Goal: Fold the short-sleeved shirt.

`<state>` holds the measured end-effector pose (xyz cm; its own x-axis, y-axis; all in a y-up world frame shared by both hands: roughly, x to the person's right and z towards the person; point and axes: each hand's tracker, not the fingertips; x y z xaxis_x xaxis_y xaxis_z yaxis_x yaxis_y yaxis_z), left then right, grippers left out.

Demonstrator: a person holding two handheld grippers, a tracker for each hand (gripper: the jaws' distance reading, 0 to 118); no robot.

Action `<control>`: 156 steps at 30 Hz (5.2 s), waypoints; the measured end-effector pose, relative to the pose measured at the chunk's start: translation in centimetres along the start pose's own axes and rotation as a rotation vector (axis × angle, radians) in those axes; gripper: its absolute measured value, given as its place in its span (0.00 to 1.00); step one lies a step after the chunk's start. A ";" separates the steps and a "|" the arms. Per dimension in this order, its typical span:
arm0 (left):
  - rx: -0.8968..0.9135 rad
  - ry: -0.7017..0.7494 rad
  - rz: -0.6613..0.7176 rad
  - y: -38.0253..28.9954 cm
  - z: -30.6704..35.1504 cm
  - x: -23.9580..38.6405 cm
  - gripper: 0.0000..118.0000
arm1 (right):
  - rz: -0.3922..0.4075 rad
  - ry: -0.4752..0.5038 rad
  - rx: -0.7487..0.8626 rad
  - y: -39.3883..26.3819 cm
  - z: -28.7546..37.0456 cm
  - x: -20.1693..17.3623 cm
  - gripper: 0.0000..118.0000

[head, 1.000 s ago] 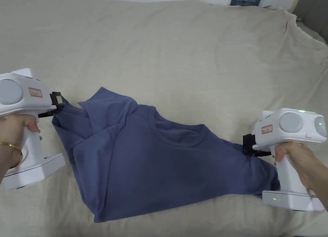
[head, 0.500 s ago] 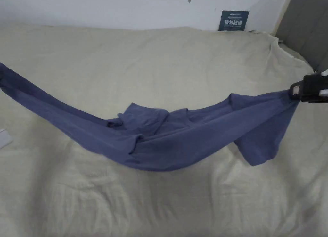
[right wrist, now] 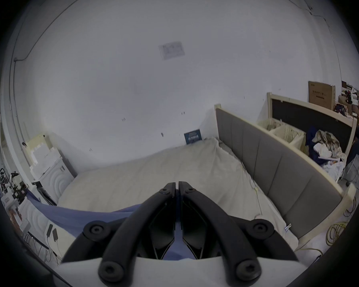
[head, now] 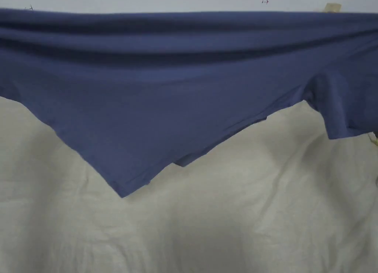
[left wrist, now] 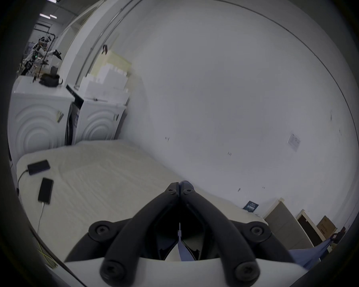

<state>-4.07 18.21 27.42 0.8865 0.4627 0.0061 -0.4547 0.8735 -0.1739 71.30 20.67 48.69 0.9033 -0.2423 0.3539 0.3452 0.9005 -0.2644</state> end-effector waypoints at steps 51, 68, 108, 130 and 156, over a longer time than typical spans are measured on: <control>-0.557 0.310 -0.103 -28.7 -17.7 -2.4 0.00 | -0.155 -0.413 -0.400 -24.5 -22.9 8.2 0.02; -0.691 0.326 -0.082 -34.0 -1.5 -14.6 0.00 | -0.166 -0.254 -0.566 -36.8 -5.8 12.7 0.02; -0.014 -0.118 -0.564 -32.9 4.0 5.8 0.05 | 0.205 -0.009 0.198 -29.5 -3.3 -9.1 0.35; -0.093 -0.142 -0.512 -34.5 3.7 6.5 0.00 | 0.260 0.039 0.079 -28.6 -9.2 -10.6 0.00; -0.203 0.030 -0.452 -36.0 -1.7 1.9 0.00 | 0.513 -0.019 -0.766 -32.4 -40.8 -16.9 0.81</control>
<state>14.16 -12.64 31.98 0.9946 0.0368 0.0972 -0.0005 0.9372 -0.3488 55.26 -19.11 14.70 0.9902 0.1332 0.0421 -0.0163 0.4092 -0.9123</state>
